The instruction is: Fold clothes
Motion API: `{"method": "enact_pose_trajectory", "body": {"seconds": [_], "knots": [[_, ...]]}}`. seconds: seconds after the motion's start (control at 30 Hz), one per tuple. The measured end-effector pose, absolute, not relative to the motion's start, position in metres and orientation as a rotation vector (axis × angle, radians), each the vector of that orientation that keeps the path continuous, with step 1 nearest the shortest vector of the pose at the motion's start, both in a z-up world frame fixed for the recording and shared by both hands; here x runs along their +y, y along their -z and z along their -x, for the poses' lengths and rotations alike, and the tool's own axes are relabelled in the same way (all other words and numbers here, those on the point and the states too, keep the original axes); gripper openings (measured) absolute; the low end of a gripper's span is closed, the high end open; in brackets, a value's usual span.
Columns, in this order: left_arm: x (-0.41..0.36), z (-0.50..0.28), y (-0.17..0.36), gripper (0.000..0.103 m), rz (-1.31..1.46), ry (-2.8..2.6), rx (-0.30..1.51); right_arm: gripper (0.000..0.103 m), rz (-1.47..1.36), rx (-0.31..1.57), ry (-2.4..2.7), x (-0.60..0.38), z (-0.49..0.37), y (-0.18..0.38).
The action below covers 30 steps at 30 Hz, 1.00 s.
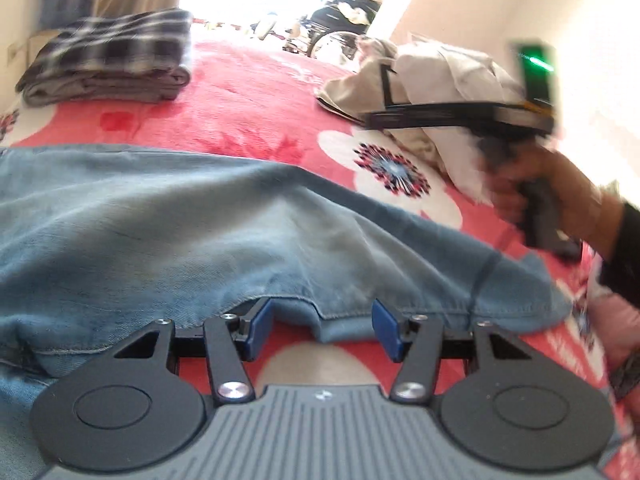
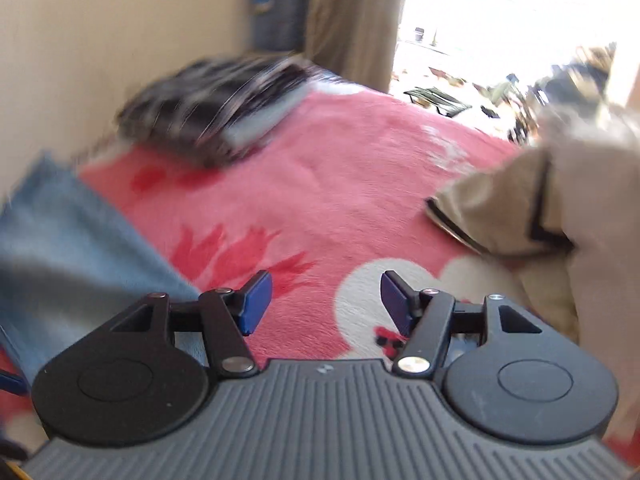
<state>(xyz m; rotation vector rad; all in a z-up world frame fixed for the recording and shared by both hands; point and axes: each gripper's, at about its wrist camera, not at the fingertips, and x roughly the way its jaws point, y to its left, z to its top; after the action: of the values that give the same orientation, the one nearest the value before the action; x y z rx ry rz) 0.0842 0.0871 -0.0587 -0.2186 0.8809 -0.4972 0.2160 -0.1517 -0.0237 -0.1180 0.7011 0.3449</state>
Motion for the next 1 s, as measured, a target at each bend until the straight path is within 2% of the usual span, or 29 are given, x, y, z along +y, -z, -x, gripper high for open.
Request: {"method": "enact_pose_trajectory", "body": {"seconds": [0.23, 0.4, 0.5, 0.6, 0.9, 0.93, 1.0], "knots": [[0.066, -0.089, 0.056, 0.056, 0.161, 0.546, 0.859, 0.060, -0.015, 0.754, -0.102, -0.308, -0.148, 0.006], [0.023, -0.087, 0.063, 0.056, 0.020, 0.584, 0.860, 0.060, -0.119, 0.855, 0.145, -0.411, -0.096, 0.029], [-0.001, -0.085, 0.072, 0.056, -0.048, 0.591, 0.865, 0.060, -0.283, 0.929, 0.221, -0.454, -0.075, 0.053], [-0.018, -0.083, 0.081, 0.055, -0.103, 0.577, 0.871, 0.060, -0.425, 0.964, 0.236, -0.473, -0.069, 0.076], [-0.040, -0.076, 0.093, 0.057, -0.216, 0.541, 0.841, 0.065, -0.522, 0.949, 0.245, -0.488, -0.073, 0.106], [-0.041, -0.076, 0.093, 0.057, -0.217, 0.538, 0.839, 0.063, -0.503, 0.960, 0.219, -0.483, -0.073, 0.105], [-0.041, -0.076, 0.094, 0.057, -0.215, 0.534, 0.835, 0.048, -0.428, 0.986, 0.175, -0.466, -0.072, 0.103]]}}
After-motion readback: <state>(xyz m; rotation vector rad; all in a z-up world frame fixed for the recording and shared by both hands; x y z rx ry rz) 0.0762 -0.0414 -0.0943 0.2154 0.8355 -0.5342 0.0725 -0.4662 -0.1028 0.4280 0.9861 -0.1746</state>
